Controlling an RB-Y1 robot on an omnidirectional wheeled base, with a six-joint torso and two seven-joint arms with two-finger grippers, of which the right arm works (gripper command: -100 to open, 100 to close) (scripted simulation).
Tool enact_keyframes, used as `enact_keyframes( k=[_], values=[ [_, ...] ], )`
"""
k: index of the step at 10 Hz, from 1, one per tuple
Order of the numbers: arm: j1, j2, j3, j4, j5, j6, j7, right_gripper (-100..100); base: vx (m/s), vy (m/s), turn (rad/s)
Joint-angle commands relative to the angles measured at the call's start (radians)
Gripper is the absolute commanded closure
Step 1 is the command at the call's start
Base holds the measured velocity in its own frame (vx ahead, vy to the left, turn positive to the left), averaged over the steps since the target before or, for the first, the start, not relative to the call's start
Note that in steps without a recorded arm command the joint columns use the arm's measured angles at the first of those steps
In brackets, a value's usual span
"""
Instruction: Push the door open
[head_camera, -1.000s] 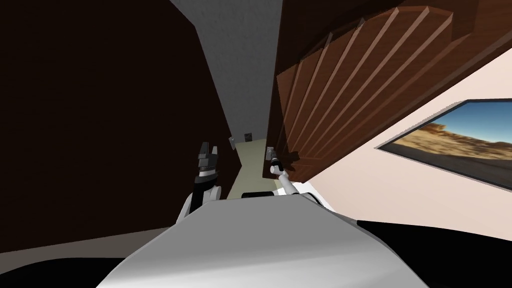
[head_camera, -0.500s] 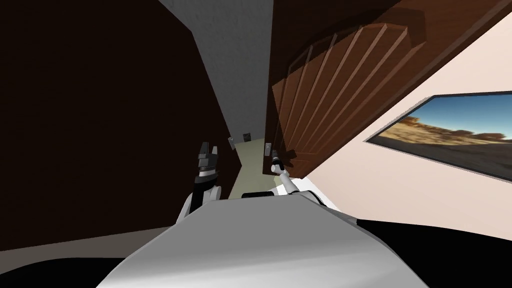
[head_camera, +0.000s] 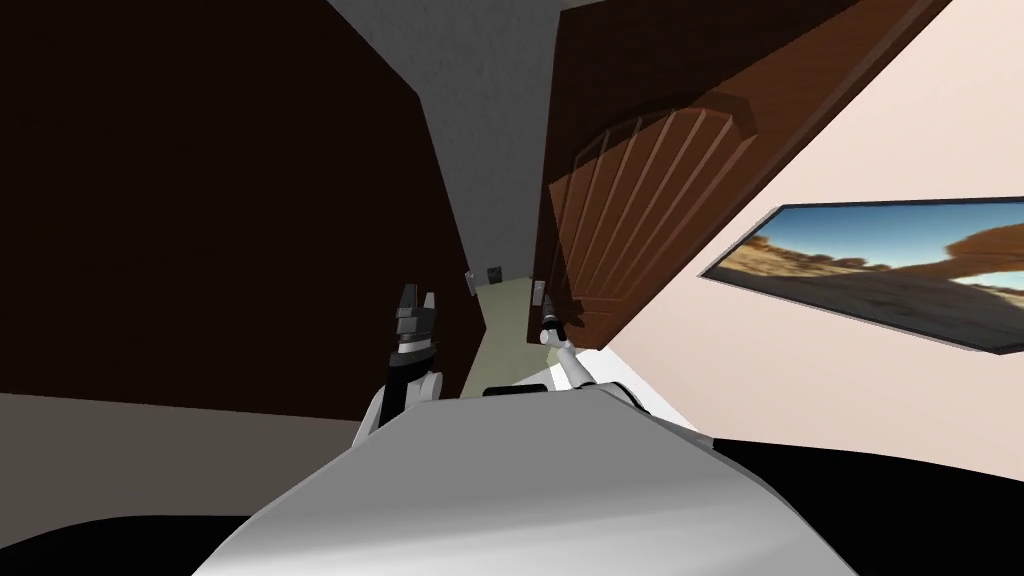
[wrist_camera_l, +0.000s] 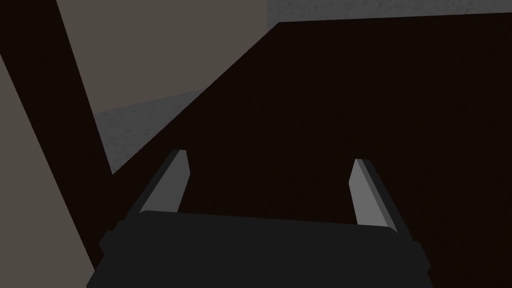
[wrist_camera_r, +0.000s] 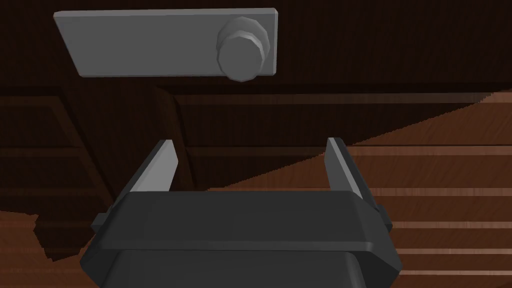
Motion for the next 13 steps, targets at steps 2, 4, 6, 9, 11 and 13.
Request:
enact_keyframes(
  k=[2, 4, 6, 9, 11, 13],
  values=[
    [0.001, -0.023, -0.003, 0.003, 0.000, -0.007, -0.001, -100, 0.137, -0.007, 0.030],
    [0.002, -0.031, -0.005, 0.006, 0.000, -0.014, -0.002, -100, 0.210, -0.027, 0.028],
    [0.002, -0.030, -0.007, 0.009, 0.000, -0.020, -0.003, -100, 0.214, -0.020, 0.026],
    [0.003, -0.022, -0.008, 0.013, 0.001, -0.026, -0.005, -100, 0.166, -0.010, 0.025],
    [0.003, -0.022, -0.008, 0.013, 0.001, -0.026, -0.005, 100, -0.016, 0.002, -0.003],
    [0.003, -0.022, -0.008, 0.013, 0.001, -0.026, -0.005, 100, -0.023, 0.002, 0.000]
  ],
)
